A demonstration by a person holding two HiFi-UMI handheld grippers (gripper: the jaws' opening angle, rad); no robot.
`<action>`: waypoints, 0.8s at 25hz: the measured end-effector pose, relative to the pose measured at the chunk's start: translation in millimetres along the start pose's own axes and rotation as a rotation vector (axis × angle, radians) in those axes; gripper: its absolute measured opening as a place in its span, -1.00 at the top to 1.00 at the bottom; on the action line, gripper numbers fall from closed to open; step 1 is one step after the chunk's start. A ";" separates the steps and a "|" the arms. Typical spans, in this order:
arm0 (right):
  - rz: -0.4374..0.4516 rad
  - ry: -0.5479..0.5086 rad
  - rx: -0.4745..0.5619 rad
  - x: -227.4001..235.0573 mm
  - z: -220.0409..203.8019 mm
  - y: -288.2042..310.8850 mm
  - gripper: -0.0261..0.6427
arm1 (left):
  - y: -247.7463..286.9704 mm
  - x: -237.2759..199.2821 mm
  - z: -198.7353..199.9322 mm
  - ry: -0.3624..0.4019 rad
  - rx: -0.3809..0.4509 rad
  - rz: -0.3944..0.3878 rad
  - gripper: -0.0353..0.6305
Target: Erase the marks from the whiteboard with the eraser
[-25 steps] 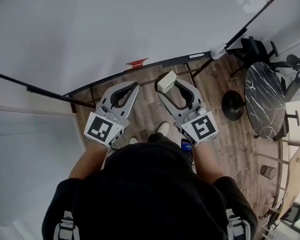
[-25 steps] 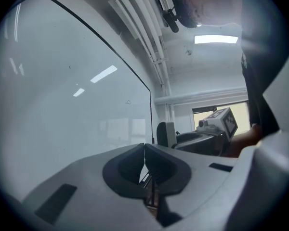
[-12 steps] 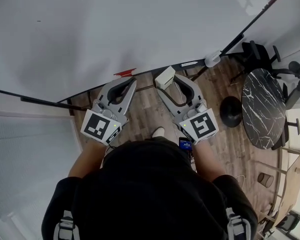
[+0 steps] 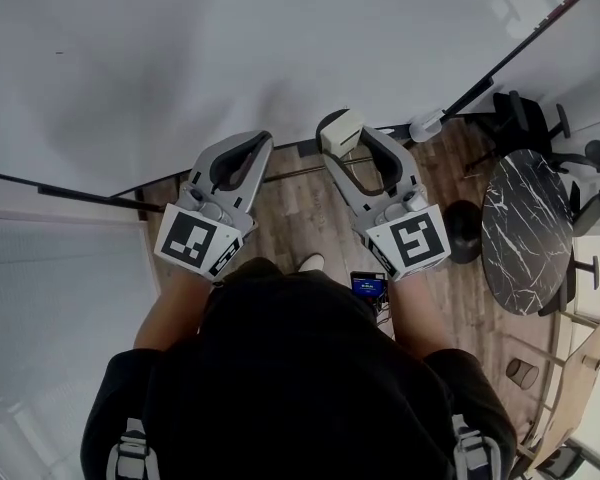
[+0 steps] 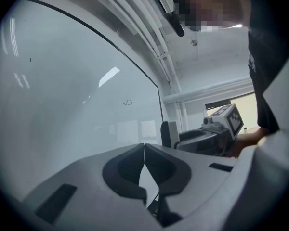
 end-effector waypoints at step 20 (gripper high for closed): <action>-0.214 0.011 0.012 46.6 80.2 47.4 0.27 | 30.1 -73.3 51.0 0.049 0.091 -0.099 0.88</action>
Point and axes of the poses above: the fingertips, and each gripper's own axes: y forward along the fingers, x to its right, z out of its top, the point moved 10 cm from there along -y, backward along the fingers, and after that the axes turned 13 degrees about -x, right-handed, at the moved point
